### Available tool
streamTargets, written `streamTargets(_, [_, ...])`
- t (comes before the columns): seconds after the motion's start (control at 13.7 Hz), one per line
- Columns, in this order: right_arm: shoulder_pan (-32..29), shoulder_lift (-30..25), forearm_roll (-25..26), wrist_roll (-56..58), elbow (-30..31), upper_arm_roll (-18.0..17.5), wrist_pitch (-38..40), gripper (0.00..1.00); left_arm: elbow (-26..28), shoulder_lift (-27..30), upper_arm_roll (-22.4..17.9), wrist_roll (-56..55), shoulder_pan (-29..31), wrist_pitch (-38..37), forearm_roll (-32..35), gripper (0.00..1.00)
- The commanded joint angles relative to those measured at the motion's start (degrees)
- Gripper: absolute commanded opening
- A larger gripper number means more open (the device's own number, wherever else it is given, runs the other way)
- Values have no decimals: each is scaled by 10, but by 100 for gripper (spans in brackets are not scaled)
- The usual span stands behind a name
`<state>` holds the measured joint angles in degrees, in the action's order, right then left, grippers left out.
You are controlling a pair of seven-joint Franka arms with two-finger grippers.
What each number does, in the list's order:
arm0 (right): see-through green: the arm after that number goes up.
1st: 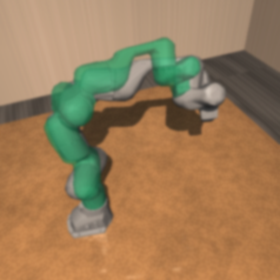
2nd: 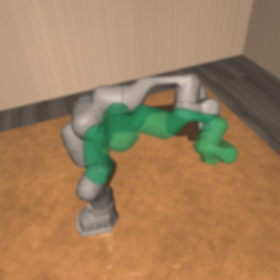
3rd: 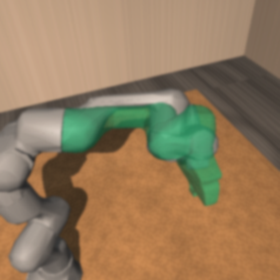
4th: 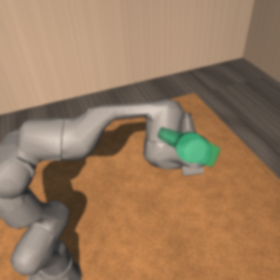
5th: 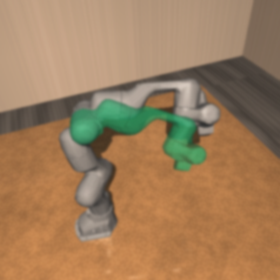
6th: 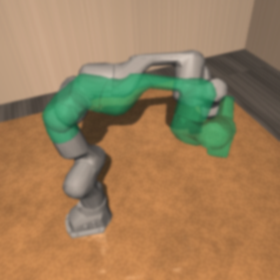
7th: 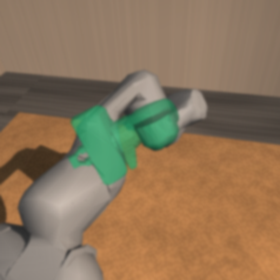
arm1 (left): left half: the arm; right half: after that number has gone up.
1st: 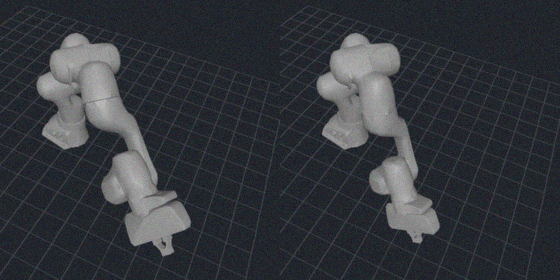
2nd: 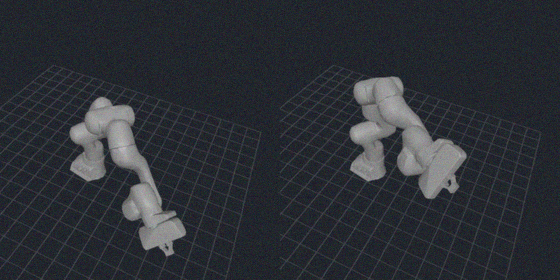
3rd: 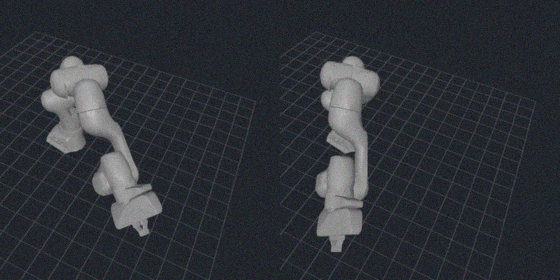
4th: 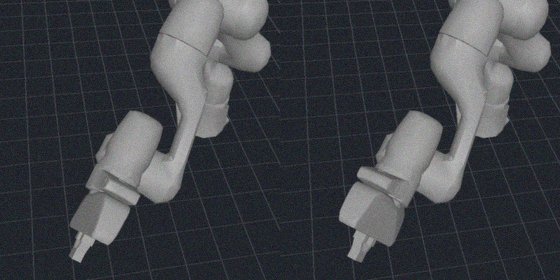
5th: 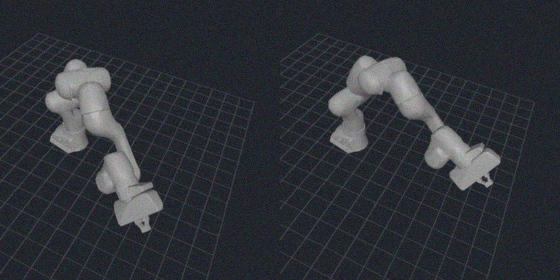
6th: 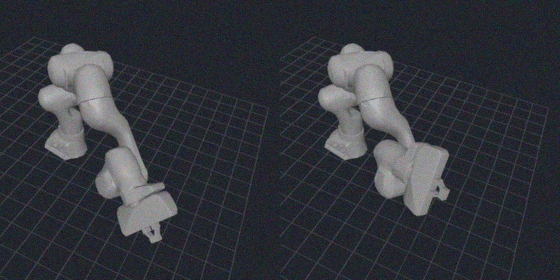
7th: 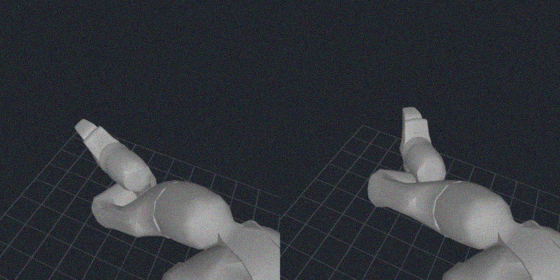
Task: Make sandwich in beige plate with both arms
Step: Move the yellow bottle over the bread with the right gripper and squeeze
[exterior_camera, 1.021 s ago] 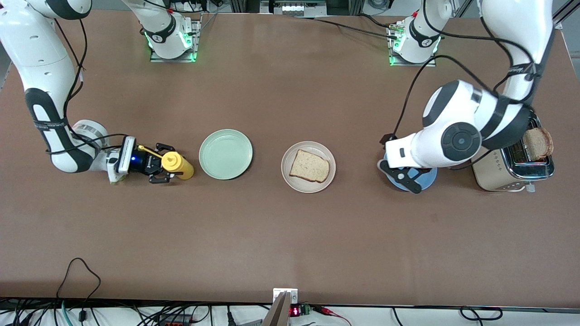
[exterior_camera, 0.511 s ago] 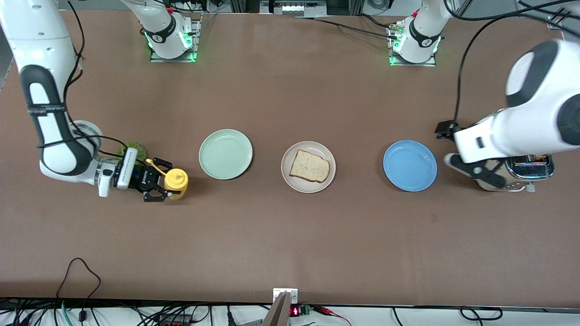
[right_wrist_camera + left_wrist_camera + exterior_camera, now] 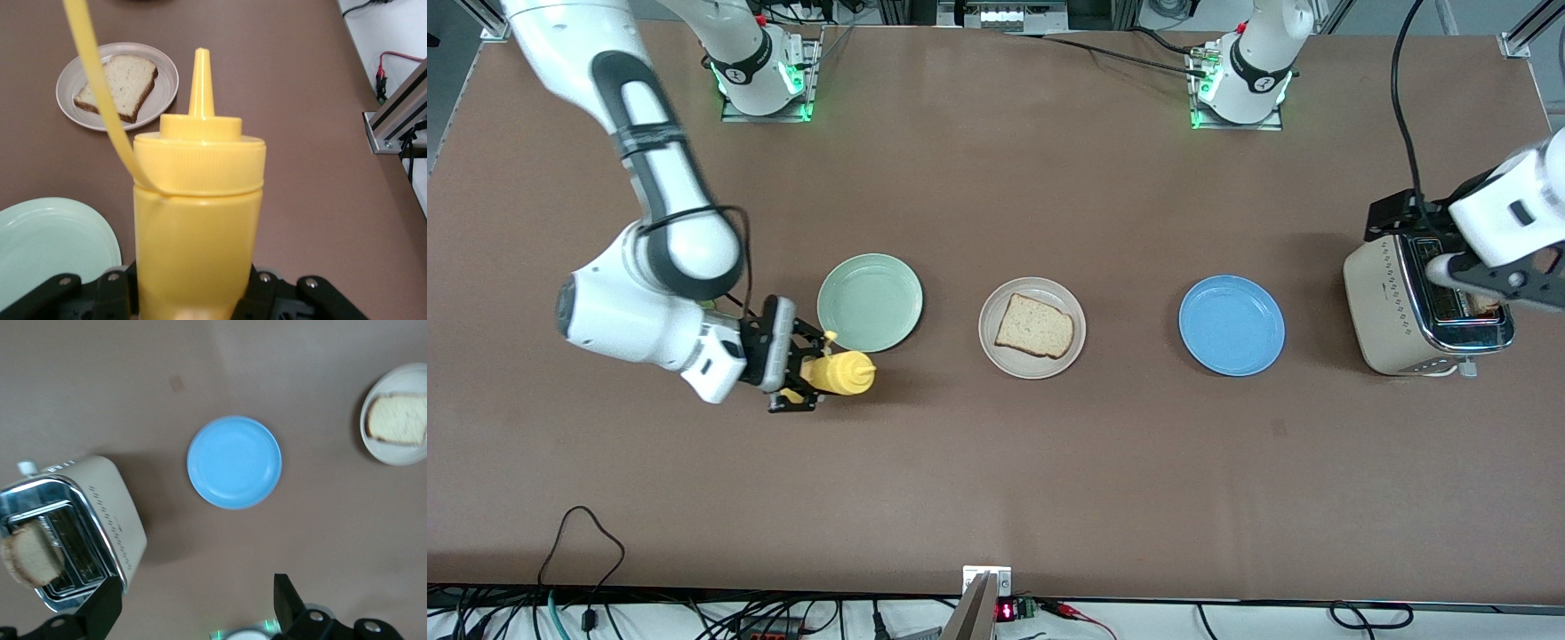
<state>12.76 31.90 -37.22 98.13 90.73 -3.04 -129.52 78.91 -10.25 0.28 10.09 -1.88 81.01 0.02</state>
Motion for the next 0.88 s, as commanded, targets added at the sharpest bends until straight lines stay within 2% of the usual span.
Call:
streamTargets(0.0, [40, 5, 138, -132, -41, 5, -4, 36, 131, 94, -70, -11, -44, 79, -12, 100])
streamTargets(0.15, [71, 6, 208, -190, -51, 6, -6, 36, 149, 110, -71, -11, -44, 98, -12, 100])
streamTargets(0.36, [110, 11, 338, -285, -53, 6, -13, 36, 146, 109, -64, -4, -34, 79, -11, 100])
streamTargets(0.51, [144, 19, 414, -366, -54, 6, -13, 36, 150, 113, -2, -5, 22, 79, -12, 100])
streamTargets(0.66, [186, 32, 483, -453, -54, 7, -12, 36, 151, 118, -7, -9, 8, 79, -11, 100])
streamTargets(0.8, [219, 50, 556, -532, -55, 7, -11, 36, 162, 126, -31, -9, -13, 84, -11, 100])
